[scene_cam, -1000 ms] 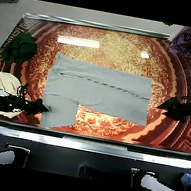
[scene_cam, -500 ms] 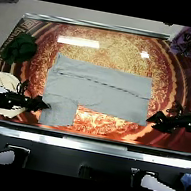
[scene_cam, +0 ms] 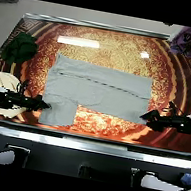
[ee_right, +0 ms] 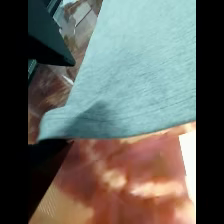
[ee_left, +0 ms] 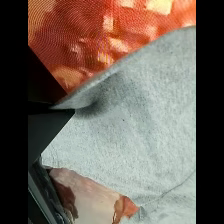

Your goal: Fold the clothes and pants, and hang the long-sleeved shirts on hangers.

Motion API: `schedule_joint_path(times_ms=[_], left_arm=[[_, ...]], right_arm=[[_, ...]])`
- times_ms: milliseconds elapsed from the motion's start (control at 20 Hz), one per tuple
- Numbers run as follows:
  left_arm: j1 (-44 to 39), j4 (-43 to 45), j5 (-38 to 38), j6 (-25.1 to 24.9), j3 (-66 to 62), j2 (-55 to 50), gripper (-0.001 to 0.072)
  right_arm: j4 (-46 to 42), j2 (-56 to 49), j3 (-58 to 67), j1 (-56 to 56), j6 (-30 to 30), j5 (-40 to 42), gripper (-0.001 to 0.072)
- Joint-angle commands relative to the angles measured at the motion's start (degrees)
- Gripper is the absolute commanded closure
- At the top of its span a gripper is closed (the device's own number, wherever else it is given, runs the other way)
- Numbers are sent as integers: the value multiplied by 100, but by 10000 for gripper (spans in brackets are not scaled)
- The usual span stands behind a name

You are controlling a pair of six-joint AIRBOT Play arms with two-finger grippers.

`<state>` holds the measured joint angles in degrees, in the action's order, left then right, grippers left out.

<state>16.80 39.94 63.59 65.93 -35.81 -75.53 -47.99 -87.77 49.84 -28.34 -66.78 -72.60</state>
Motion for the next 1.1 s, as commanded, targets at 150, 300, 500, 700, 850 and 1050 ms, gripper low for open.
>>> schedule_joint_path(times_ms=[150,300,500,700,850,1050], left_arm=[[-4,-98,-2,7,-79,0,690],[-2,-98,4,114,-284,35,691],[186,-59,214,750,-863,446,692],[240,684,935,1346,-999,1475,692],[240,1154,1504,1912,-979,2463,692],[238,1276,2070,2328,-977,3462,693]], right_arm=[[511,-81,-22,7,133,-190,511],[579,-13,-20,7,103,-256,677],[111,546,-15,7,-601,-409,678],[-922,1467,-15,7,-1187,-984,678],[-1447,2223,-17,7,-1685,-1390,678],[-1943,3014,-17,7,-2208,-1917,678]])
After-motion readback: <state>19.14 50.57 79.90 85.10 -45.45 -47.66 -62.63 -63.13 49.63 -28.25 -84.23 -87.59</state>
